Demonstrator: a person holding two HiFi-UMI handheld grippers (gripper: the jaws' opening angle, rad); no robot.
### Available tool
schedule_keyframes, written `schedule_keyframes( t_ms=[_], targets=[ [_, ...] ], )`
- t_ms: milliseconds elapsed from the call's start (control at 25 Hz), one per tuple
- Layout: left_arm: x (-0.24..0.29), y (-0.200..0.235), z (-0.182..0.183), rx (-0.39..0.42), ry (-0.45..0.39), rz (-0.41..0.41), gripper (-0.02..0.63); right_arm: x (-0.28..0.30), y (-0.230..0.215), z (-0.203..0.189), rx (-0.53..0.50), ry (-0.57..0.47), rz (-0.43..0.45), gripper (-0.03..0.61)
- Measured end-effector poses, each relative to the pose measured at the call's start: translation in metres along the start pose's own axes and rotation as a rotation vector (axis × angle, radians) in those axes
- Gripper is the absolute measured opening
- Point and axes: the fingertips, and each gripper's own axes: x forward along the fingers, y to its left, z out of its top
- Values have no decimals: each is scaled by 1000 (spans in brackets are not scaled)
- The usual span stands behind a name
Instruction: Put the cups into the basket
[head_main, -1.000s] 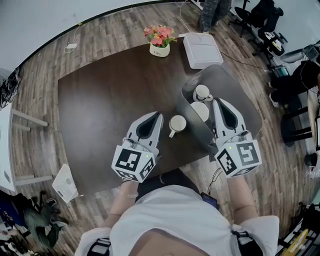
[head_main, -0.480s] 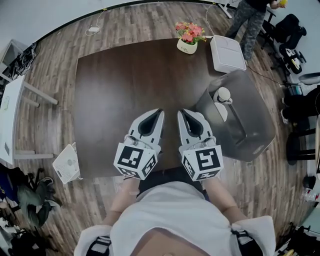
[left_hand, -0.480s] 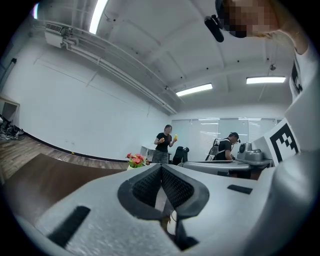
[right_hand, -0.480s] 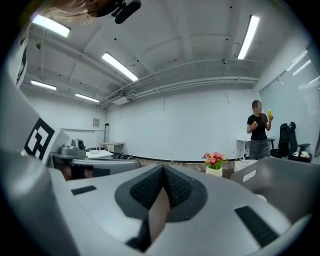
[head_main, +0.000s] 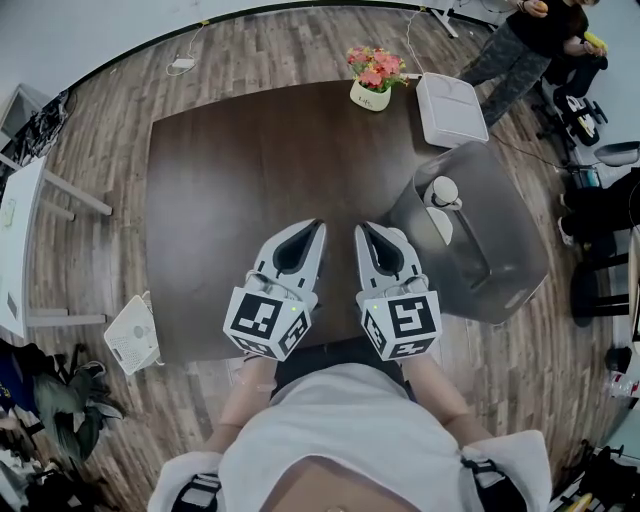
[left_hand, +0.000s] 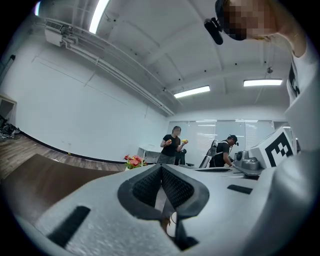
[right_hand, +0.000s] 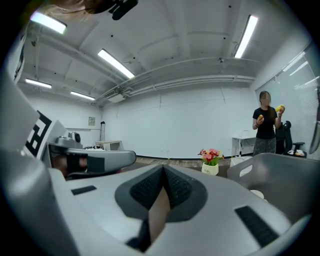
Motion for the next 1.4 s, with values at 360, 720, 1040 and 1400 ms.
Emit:
schedule_keyframes(
  t_ms=[360, 720, 1040, 1400],
  targets=[
    [11, -9, -7, -18, 12, -44, 9, -14, -13, -5, 11, 8, -54, 11],
    [17, -9, -23, -51, 40, -41, 9, -40, -57, -21, 51, 46, -172, 11],
    [11, 12, -42, -105, 69, 4, 9, -44, -34, -101, 189, 320, -46, 223],
    [8, 14, -73, -141, 144, -10, 9, -52, -72, -191, 408, 452, -378, 325]
  ],
)
